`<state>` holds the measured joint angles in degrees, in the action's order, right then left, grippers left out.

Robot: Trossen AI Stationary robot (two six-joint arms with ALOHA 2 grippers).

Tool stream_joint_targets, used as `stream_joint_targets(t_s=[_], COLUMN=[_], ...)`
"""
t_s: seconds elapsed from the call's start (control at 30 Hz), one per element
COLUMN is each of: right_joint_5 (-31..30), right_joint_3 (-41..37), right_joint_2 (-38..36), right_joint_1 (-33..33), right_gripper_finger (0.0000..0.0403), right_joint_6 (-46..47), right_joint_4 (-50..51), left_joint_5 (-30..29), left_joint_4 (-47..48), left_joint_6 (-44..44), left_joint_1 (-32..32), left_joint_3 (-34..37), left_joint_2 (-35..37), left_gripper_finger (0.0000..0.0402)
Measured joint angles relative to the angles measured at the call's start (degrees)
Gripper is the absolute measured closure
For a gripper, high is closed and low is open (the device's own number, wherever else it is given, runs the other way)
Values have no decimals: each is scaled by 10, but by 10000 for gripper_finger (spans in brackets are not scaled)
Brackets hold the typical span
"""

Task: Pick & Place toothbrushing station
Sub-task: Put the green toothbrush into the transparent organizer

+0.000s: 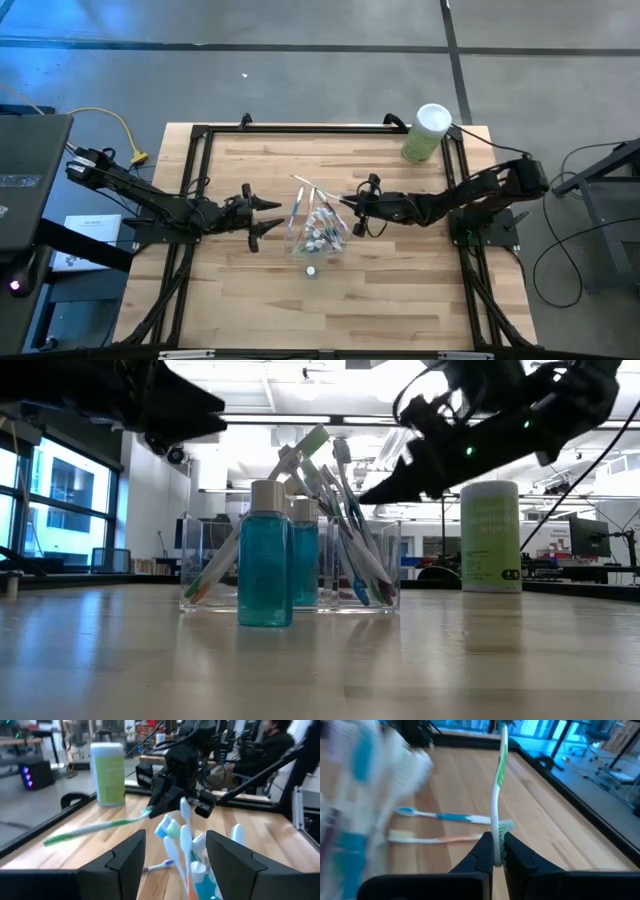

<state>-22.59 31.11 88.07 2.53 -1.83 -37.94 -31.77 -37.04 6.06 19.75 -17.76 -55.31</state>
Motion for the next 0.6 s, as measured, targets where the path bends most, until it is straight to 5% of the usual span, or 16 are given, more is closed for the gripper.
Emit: stream_joint_targets(t_s=[0.33, 0.6], right_joint_5=[-15, -28], right_joint_3=[0, 0], right_joint_2=[-71, -118], right_joint_1=[48, 89], right_gripper_finger=[390, 390], right_joint_6=[-15, -27], right_joint_4=[13, 17], left_joint_5=[4, -143], left_joint_4=[-183, -224], left_joint_6=[-204, -372], left_joint_1=[48, 98], left_joint_3=[-10, -98], left_joint_2=[-62, -192], left_gripper_finger=[199, 199])
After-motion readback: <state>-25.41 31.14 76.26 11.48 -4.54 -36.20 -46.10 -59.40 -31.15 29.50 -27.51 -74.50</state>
